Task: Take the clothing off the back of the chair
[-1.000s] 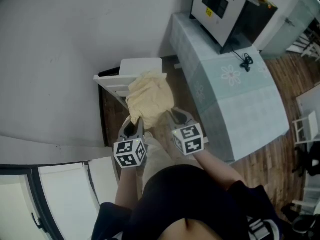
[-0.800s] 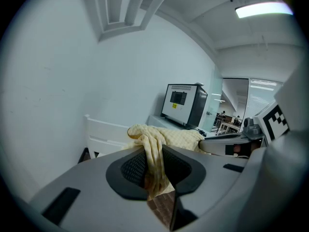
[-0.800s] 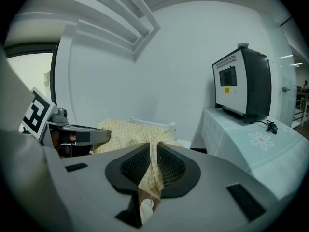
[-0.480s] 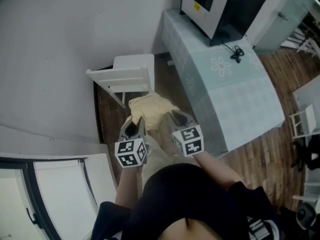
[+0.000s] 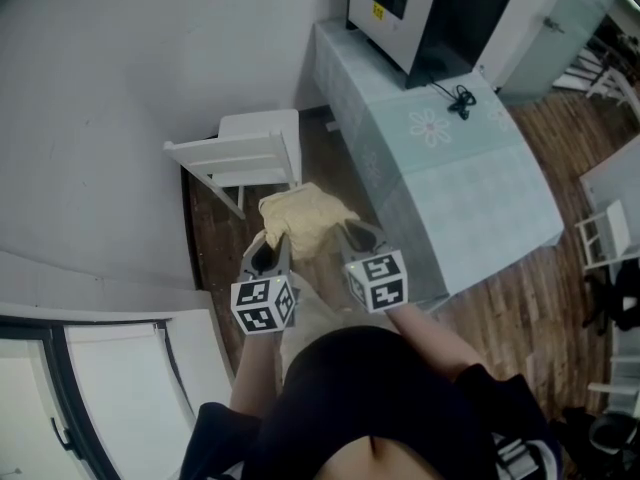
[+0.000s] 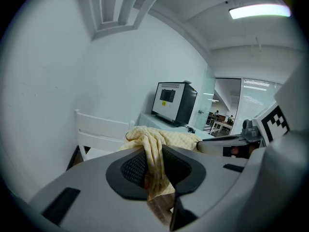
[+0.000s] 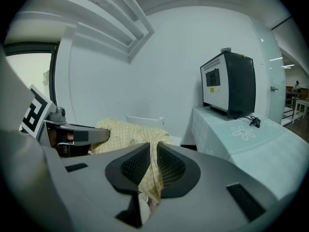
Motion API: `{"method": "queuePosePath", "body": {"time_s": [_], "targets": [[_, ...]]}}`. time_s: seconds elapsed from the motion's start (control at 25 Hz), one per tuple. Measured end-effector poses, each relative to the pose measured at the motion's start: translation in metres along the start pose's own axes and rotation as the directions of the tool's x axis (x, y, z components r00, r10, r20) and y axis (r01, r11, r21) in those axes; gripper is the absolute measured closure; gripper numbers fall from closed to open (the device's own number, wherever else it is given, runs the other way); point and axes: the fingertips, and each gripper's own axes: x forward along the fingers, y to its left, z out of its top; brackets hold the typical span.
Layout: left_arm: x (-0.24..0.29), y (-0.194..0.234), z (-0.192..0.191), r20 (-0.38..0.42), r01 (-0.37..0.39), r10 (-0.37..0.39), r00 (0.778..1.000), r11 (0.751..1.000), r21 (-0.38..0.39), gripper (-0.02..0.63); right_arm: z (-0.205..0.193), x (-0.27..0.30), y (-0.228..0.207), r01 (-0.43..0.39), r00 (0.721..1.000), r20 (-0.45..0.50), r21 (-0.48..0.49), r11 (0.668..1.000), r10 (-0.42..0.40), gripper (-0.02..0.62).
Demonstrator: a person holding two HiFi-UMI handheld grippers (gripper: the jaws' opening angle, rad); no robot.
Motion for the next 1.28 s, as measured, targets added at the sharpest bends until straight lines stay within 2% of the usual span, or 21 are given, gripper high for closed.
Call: {"method": "queuePosePath", "body": {"time_s": [0.6,1.28], "targets": [[0.002,-0.011,0.0,-0.008,0.03,-0.03,1.0,0.999,0.016,0.532,-0.003,-0.011,-0.006,0.023,1.0,0.012,0.026,0.999,-0.023,0.54],[0.004,-0.013,0.0,-0.01,0.029,-0.029,1.0,1.0,0.009,0.532,-0.002,-0.011,-0.009,0.029,1.0,0.009,0.001,1.0,-0.029,0.542]]}}
